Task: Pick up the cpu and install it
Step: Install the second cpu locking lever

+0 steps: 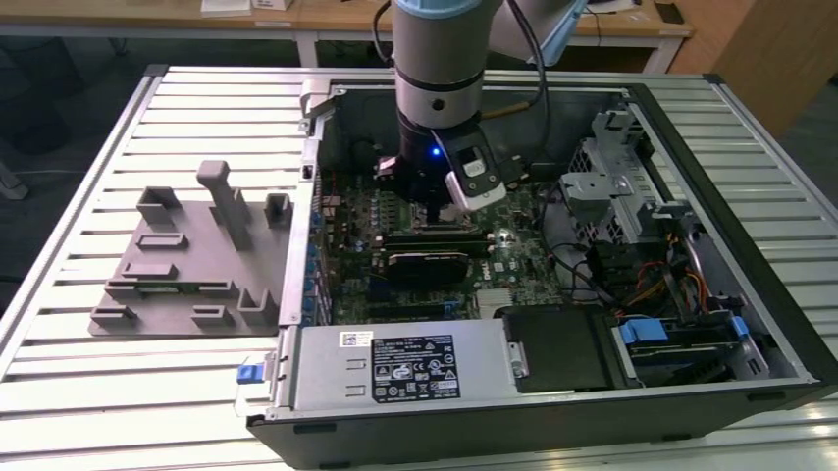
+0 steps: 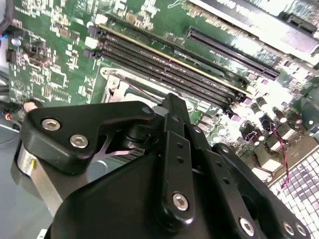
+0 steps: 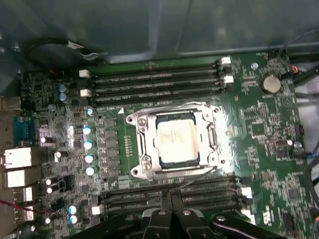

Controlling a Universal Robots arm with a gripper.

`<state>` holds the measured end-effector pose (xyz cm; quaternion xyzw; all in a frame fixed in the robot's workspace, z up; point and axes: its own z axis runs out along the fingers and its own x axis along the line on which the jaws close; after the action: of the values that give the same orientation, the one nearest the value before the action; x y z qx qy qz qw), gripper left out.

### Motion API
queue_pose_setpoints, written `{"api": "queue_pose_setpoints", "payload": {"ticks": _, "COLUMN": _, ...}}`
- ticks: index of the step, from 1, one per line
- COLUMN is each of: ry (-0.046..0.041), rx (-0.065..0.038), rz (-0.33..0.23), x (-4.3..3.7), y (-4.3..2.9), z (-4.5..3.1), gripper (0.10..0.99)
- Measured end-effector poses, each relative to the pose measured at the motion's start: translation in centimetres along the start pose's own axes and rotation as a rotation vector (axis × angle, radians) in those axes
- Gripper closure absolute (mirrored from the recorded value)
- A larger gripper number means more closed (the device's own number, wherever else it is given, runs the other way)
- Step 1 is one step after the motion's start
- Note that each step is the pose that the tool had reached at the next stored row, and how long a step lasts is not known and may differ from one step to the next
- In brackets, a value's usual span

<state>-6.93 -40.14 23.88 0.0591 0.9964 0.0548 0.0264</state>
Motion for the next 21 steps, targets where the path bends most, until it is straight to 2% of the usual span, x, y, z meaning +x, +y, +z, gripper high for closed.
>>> {"api": "queue_pose_setpoints", "payload": {"ticks": 4, "ry": 0.0029, "rx": -0.017, "rz": -0.01, "x": 0.32, "y": -0.13, "z": 0.44, "gripper": 0.98}}
{"api": "queue_pose_setpoints", "payload": {"ticks": 10, "ry": 0.0049, "rx": -0.025, "rz": -0.017, "x": 1.25, "y": -0.64, "z": 1.23, "gripper": 0.98}}
{"api": "queue_pose_setpoints", "payload": {"ticks": 13, "ry": 0.0066, "rx": -0.036, "rz": -0.021, "x": 1.36, "y": -0.94, "z": 1.59, "gripper": 0.98}}
{"api": "queue_pose_setpoints", "payload": {"ticks": 14, "ry": 0.0076, "rx": -0.043, "rz": -0.023, "x": 1.39, "y": -1.02, "z": 1.65, "gripper": 0.98}}
{"api": "queue_pose_setpoints", "payload": {"ticks": 16, "ry": 0.0104, "rx": -0.068, "rz": -0.023, "x": 1.43, "y": -1.14, "z": 1.71, "gripper": 0.98}}
{"api": "queue_pose_setpoints", "payload": {"ticks": 17, "ry": 0.0112, "rx": -0.076, "rz": -0.023, "x": 1.42, "y": -1.18, "z": 1.72, "gripper": 0.98}}
{"api": "queue_pose_setpoints", "payload": {"ticks": 21, "ry": 0.0112, "rx": -0.076, "rz": -0.023, "x": 1.42, "y": -1.19, "z": 1.71, "gripper": 0.98}}
